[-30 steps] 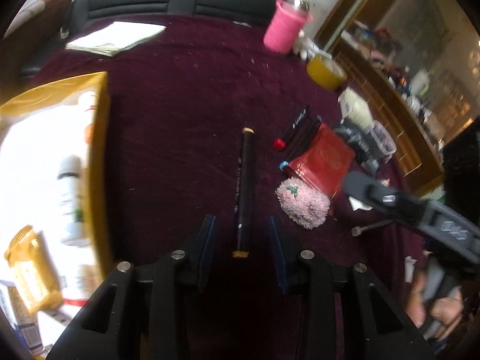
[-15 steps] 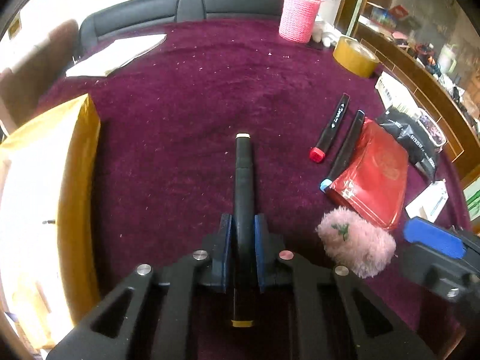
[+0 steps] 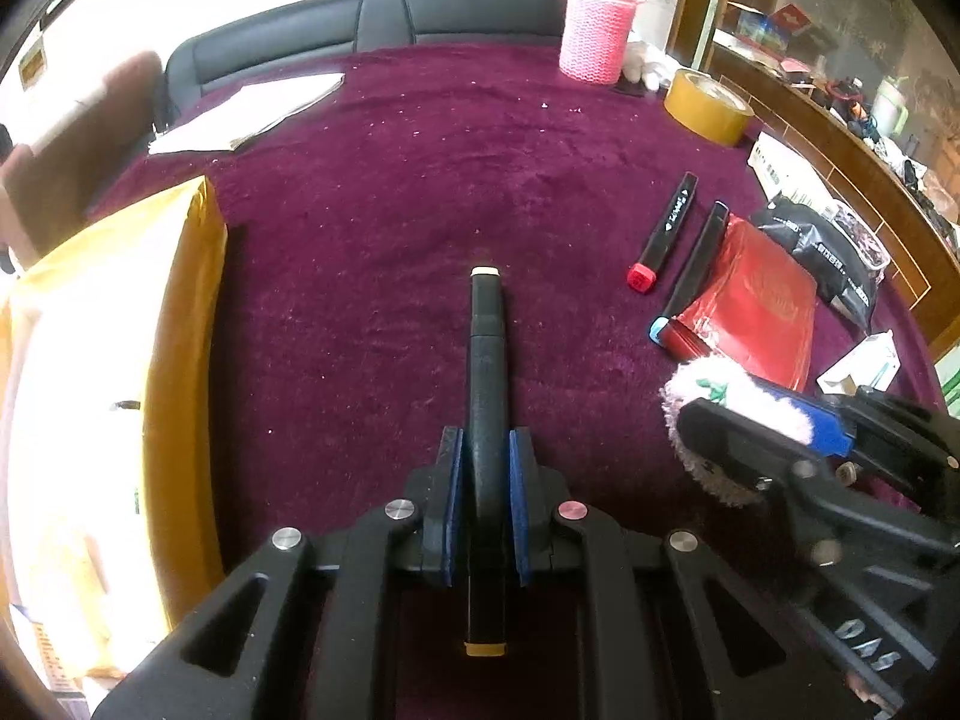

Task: Organize objects
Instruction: 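Grasp the black marker with the left gripper while the right grasps the pink fluffy ball, then carry the marker and pink ball into the tray and open both grippers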

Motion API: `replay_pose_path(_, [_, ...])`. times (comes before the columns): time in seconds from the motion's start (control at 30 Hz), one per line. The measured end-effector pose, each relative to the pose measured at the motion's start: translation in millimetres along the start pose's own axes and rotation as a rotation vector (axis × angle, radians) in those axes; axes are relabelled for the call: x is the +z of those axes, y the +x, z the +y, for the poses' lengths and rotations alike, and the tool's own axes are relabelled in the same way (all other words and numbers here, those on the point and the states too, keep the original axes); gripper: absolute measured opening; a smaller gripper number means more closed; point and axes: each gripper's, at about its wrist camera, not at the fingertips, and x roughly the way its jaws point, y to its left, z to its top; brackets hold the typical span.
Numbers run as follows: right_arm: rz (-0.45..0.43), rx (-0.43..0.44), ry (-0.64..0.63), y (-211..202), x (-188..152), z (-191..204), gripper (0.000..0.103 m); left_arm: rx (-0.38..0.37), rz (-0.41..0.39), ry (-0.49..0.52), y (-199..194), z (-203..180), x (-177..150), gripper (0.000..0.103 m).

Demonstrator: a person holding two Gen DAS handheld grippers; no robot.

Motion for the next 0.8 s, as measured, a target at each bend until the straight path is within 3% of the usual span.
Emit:
replay_pose_path(0.27, [-0.125, 0.129, 0.116, -27, 2, -16, 0.019, 0.055, -0.009, 0.032, 1, -8, -1, 0.012])
replay_pose_path(0.4, [-0.154, 0.146, 0.142, -34, 2, -19, 0.019, 0.055, -0.023, 0.011, -2, -8, -5, 0.011])
replay_pose_path(0.57, [-0.196, 0.146, 0.147, -41, 2, -19, 0.019, -0.024, -0.008, -0.032, -13, -6, -13, 0.011])
replay_pose_path(0.8, [-0.209, 0.145, 0.182, -43, 2, -27, 0.019, -0.128, -0.075, -0.06, -56, -2, -20, 0.011])
